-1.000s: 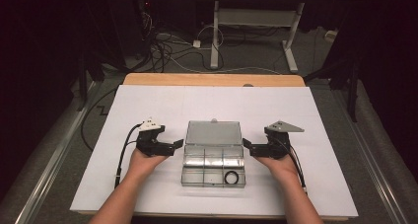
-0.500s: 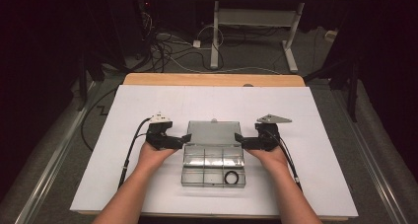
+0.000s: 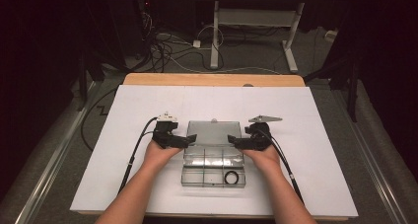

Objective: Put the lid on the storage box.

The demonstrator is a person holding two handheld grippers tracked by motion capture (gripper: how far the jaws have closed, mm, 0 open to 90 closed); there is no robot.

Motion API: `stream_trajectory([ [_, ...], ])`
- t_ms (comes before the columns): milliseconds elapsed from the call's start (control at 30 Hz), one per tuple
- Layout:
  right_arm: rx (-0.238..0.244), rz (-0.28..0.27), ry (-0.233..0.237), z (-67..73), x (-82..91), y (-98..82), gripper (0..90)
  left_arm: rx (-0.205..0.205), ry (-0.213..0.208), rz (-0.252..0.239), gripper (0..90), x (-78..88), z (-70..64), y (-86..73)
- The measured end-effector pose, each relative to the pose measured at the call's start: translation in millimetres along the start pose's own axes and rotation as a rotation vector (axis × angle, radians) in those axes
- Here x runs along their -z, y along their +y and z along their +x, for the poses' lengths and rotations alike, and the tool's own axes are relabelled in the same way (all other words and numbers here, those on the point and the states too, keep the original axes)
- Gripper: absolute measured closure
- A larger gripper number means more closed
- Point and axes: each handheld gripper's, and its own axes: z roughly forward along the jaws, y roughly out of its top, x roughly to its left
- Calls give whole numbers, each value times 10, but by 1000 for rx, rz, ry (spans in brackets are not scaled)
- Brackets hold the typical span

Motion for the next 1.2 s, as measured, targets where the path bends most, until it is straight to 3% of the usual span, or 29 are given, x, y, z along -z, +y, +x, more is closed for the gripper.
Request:
stream_trajectory([
  [800, -135, 67, 131, -54, -69, -14, 166, -17, -1, 12, 0, -15, -22, -10],
  [1033, -152, 74, 150, -48, -65, -17, 190, -23, 6, 12, 0, -12, -26, -7],
  [1200, -131, 50, 138, -22, -45, -22, 225, -25, -6, 1, 0, -7, -21, -2],
])
